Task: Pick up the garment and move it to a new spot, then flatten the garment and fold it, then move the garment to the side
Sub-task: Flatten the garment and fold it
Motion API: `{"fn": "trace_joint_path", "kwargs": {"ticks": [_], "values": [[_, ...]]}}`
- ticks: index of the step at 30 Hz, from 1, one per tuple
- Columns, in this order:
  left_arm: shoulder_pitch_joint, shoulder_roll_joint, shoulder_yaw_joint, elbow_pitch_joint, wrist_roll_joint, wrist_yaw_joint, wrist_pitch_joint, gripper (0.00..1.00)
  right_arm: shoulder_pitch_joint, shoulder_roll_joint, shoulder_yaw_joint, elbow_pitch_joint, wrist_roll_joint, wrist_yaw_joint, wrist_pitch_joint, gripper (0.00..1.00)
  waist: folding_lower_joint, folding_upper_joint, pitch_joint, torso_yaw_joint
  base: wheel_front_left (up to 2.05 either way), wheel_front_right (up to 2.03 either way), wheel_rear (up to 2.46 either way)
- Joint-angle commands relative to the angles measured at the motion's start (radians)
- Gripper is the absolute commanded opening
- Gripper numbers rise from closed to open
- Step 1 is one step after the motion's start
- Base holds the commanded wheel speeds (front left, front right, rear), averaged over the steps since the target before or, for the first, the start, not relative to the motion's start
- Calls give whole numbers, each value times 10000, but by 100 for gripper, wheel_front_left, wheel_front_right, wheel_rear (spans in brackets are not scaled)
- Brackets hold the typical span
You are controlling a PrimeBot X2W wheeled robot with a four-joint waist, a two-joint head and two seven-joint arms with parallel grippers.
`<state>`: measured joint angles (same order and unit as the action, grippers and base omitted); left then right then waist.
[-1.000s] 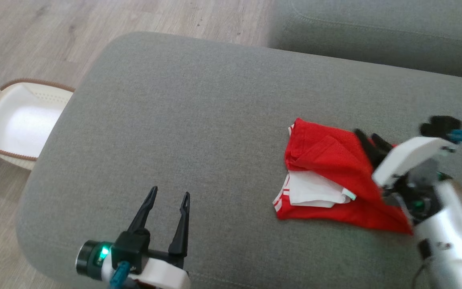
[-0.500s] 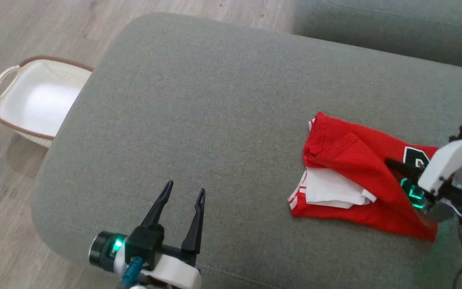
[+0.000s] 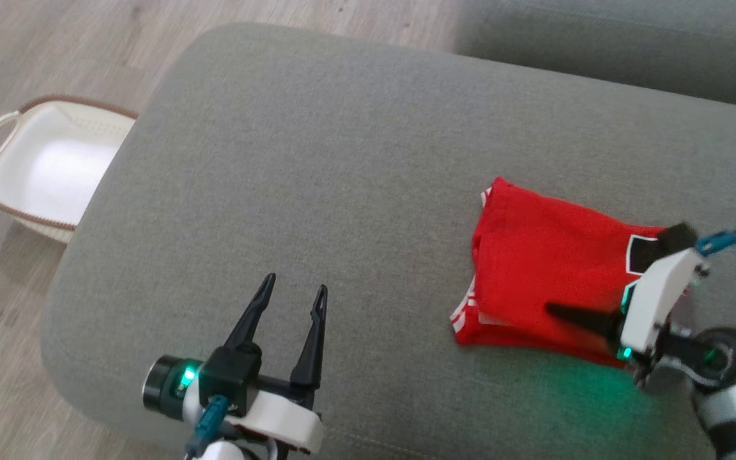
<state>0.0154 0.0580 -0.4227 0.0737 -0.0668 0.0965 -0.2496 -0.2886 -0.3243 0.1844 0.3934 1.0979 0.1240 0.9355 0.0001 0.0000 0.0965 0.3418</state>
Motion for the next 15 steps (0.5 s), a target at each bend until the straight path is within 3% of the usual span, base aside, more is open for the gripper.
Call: {"fn": "trace_joint_path", "kwargs": {"ticks": [1,5,6,7,8,15], "values": [[-322,-77,333,-265,36,24,-122,100,91,-69,244,-627,179,67,139,0,-1,0,-159,-126,0,0,0],[-189,-67,454,-214,104,-10,-122,100,852,155,585,-1674,521,67,-16,0,-1,0,-505,-294,0,0,0],[-140,-55,489,-198,116,-15,-122,100,1056,259,623,-1989,518,67,-370,28,-1,0,-609,-327,0,0,0],[-78,-38,541,-193,128,-3,-122,100,1258,375,741,-2356,495,67,-783,75,-1,0,-747,-380,0,0,0],[4,-12,600,-198,135,15,-122,100,1483,479,879,-2701,439,67,-1265,97,-1,0,-868,-442,0,0,0],[618,213,1122,-311,19,67,-122,100,2459,952,1881,-3421,-971,67,-5340,100,-1,0,-1447,-1045,0,0,0]]}}
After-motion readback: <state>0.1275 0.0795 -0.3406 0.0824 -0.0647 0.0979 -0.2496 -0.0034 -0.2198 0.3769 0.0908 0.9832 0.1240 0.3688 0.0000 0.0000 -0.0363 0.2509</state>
